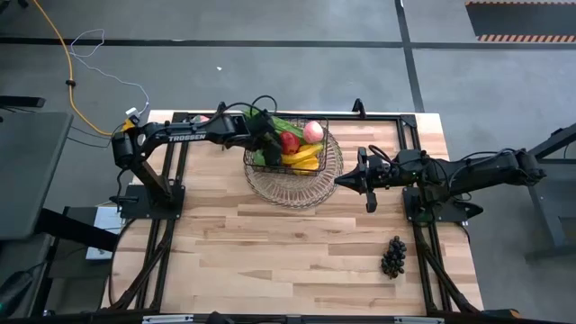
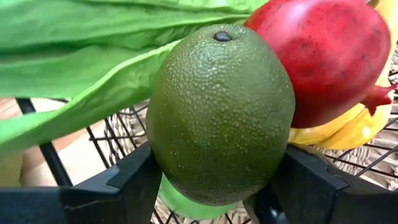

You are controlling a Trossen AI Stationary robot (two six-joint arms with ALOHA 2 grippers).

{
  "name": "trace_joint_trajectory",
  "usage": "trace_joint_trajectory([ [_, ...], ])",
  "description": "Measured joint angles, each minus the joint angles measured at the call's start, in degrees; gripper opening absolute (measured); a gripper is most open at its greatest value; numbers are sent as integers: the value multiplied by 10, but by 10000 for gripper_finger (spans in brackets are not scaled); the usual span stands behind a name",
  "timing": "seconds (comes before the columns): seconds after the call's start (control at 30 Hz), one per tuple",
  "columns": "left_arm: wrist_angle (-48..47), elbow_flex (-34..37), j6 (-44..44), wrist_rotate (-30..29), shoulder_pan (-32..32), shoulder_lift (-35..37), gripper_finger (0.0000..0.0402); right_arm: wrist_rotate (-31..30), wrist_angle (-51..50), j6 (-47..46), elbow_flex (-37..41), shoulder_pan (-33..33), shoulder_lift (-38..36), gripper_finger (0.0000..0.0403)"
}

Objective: Build produce basket
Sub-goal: Put the lime into the black wire basket

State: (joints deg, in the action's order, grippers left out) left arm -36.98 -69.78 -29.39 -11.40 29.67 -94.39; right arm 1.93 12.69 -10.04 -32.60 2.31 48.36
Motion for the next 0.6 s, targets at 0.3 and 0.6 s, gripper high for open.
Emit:
trace_joint_trajectory([
  [0.3, 1, 0, -9, -70, 0, 0, 278, 0, 0, 0, 0, 0, 0, 0],
  [0.6, -8, 0, -10, -69, 0, 0, 388, 0, 0, -4, 0, 0, 0, 0],
])
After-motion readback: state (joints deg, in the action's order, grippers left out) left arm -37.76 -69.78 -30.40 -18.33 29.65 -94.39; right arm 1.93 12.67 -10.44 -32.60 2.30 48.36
